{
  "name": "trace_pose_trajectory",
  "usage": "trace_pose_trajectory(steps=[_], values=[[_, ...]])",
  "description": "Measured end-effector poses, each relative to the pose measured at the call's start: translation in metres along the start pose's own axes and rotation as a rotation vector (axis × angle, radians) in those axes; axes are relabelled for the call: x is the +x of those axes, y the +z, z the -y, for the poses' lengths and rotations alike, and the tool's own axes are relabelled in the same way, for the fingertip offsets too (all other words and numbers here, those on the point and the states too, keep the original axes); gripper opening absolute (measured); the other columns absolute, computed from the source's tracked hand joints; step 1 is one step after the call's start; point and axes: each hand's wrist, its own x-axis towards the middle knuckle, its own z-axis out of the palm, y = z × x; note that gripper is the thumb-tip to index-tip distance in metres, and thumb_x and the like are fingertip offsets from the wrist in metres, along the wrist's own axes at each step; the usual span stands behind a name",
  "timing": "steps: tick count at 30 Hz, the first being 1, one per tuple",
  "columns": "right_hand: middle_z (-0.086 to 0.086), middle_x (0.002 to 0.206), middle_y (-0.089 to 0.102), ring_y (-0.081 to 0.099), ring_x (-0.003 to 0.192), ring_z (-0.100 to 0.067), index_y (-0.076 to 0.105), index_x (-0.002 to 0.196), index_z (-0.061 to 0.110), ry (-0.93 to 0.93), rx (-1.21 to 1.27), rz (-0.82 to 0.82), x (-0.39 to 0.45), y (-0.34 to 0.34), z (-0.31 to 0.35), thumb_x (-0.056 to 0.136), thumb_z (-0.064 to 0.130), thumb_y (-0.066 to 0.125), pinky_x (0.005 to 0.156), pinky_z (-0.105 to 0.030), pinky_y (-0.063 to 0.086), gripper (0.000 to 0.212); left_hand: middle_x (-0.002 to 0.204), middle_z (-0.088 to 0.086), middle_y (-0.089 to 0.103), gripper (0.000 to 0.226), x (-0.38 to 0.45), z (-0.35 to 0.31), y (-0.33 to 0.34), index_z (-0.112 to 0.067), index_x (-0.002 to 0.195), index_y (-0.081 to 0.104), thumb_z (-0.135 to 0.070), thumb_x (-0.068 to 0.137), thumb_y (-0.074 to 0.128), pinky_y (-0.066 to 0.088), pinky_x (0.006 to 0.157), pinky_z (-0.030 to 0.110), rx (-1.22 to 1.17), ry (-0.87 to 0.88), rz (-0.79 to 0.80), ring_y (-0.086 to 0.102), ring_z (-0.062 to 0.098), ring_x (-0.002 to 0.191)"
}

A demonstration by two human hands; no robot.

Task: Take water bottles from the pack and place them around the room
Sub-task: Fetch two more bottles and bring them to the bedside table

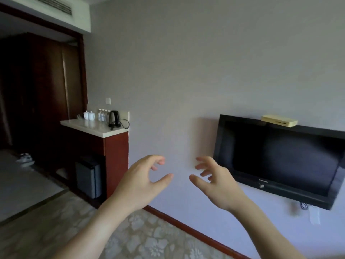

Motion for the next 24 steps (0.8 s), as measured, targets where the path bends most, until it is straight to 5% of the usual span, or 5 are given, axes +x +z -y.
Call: trace_pose_trajectory(steps=[7, 15, 24], values=[[0.022, 0.115, 0.06, 0.058, 0.101, 0.001, 0.044, 0.132, 0.039, -0.166, 0.097, 0.096, 0.163, 0.076, 0.015, 0.082, 0.057, 0.059, 0.087, -0.025, 0.049, 0.055, 0.112, -0.026, 0.061, 0.058, 0.093, 0.09, -0.039, -0.036, 0.12, 0.059, -0.066, 0.069, 0.057, 0.049, 0.092, 0.029, 0.089, -0.123, -0.136, 0.057, -0.004, 0.104], [0.019, 0.116, 0.062, 0.058, 0.105, 0.001, 0.048, 0.131, 0.036, -0.358, 0.275, 0.282, 0.288, 0.2, 0.051, 0.08, 0.059, 0.06, 0.086, -0.02, 0.047, 0.058, 0.114, -0.028, 0.059, 0.047, 0.122, 0.184, -0.092, -0.039, 0.125, 0.055, -0.051, 0.081, 0.068, 0.045, 0.089, 0.017, 0.257, -0.316, -0.254, 0.053, -0.008, 0.107], [0.017, 0.123, 0.058, 0.057, 0.107, -0.002, 0.043, 0.14, 0.034, -0.555, 0.392, 0.439, 0.448, 0.331, 0.077, 0.087, 0.052, 0.064, 0.09, -0.027, 0.052, 0.06, 0.114, -0.027, 0.059, 0.051, 0.198, 0.307, -0.138, -0.035, 0.127, 0.058, -0.054, 0.08, 0.066, 0.047, 0.094, 0.022, 0.438, -0.443, -0.404, 0.053, -0.006, 0.109]])
